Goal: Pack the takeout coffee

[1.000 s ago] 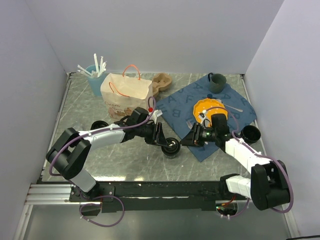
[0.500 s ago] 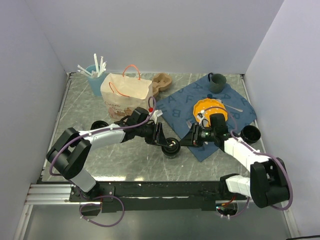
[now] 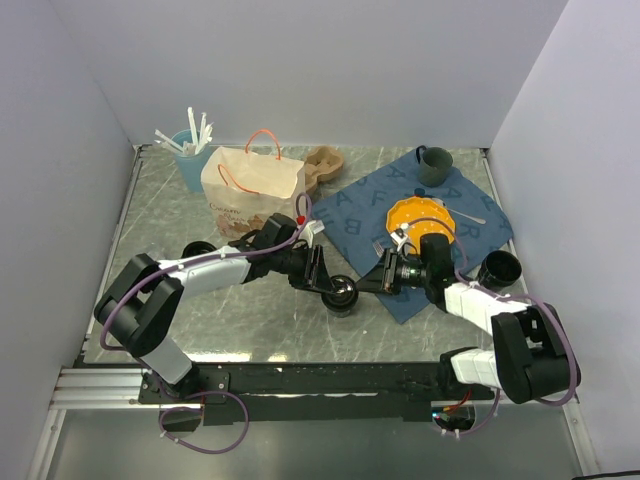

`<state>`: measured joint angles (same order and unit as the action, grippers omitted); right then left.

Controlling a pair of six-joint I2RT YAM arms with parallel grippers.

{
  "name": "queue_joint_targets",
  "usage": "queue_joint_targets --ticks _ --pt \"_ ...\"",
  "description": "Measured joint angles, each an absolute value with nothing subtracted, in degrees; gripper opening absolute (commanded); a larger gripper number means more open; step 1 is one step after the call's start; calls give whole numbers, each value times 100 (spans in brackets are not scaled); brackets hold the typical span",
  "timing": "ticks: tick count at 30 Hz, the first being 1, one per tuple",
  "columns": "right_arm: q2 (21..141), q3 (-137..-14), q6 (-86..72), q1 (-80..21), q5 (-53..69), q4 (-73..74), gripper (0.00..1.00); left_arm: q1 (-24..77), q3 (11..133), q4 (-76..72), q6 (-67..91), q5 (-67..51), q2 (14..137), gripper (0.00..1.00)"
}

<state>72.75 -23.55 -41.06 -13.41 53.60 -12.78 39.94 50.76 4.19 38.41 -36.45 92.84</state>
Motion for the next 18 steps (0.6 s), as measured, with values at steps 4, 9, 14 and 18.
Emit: queue_joint_targets --ticks 4,9,14,18 --pt "7330 -2047 -4390 -1286 5413 -1942 23 3994 5076 421 3837 -3658 9290 43" --pt "7546 -1824 -4654 -1234 5463 -2541 22 3992 5076 434 3839 -3660 9312 43" --pt "7835 -1879 -4707 -1162 5640 -2620 24 3992 5076 429 3854 -3658 9317 43" --pt "7675 -2058 -4663 -1160 5612 -2185 31 3994 5076 421 3863 -3662 9317 43"
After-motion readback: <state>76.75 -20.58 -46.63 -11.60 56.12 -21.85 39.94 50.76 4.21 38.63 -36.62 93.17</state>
